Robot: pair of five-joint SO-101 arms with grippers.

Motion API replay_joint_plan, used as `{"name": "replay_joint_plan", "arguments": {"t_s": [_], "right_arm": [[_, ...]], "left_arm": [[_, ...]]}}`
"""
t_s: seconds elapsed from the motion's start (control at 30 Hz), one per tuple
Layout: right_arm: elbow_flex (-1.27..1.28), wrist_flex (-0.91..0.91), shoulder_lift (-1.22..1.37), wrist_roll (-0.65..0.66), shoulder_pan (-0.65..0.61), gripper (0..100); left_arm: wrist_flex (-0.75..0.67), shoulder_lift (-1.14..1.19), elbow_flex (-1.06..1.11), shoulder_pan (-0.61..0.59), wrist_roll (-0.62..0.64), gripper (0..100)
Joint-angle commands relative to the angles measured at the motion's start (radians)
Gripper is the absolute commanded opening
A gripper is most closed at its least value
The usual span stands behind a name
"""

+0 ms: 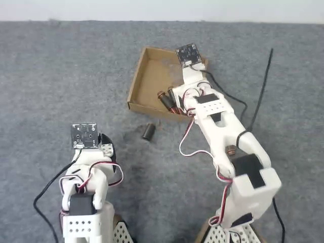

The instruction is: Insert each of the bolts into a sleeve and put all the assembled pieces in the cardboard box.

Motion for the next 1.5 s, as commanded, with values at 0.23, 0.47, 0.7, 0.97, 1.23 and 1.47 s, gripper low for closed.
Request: {"name": "replay_joint_plan", "arguments": {"t_s": [0.23,0.47,0.7,0.97,1.23,1.47], "right_arm": [[-0.054,0.444,-0.317,-0.153,-0.102,0.6],[-0.051,0.644,-0.407,-0.336,-0.248,0.6],[-0.051,0.779,-0.444,-0.416,-0.338,0.6],[-0.052,0.788,-0.334,-0.423,-0.335,0.6],[-0.058,0.638,-0.186,-0.491,-0.341,0.7],[-0.106,0.568,-0.108,-0.494,-0.343,7.8]], "left_arm": [[-0.005,-0.021,-0.008,-0.006,0.009,1],[0.009,-0.021,-0.008,-0.006,0.009,1],[0.021,-0.021,-0.008,-0.006,0.009,1],[0.021,-0.021,-0.008,-0.006,0.009,1],[0.018,-0.021,-0.008,-0.006,0.009,1],[0.015,-0.021,-0.008,-0.006,0.009,1]]}}
